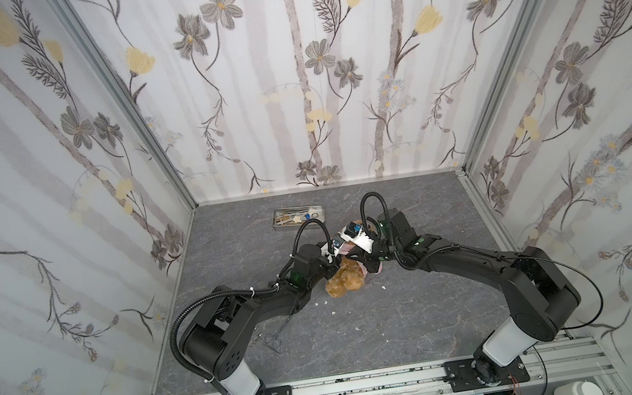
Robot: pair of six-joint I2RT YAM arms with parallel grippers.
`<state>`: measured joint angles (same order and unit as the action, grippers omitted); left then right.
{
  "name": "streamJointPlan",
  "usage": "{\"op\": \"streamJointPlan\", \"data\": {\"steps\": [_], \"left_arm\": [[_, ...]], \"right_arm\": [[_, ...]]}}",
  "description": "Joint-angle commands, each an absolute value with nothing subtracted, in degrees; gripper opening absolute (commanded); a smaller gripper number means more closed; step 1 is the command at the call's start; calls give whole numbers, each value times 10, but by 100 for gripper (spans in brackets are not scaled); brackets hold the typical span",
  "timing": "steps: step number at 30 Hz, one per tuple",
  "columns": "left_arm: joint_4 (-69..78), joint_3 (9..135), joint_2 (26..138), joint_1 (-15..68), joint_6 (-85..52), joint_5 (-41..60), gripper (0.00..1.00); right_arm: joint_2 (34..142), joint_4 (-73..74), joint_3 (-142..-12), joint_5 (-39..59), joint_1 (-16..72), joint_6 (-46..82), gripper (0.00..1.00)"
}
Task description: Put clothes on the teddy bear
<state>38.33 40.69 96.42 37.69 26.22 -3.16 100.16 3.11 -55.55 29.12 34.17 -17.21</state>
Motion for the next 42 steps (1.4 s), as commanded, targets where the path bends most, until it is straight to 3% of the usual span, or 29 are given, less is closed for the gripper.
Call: {"op": "streamJointPlan", "data": {"steps": [1,11,25,42], "left_arm": [[392,413,975,385,242,-133,41],[379,423,983,404,203,-194,36],[259,497,1029,405,55,-194,34],[204,504,1058,404,-50,-141,37]], "right_arm": [[989,71,-545,344,343,-159,0],[896,249,-441,381,331,-35,0],[809,400,-308,371,332,15,0],[822,539,-239,305,322,94,0]]}}
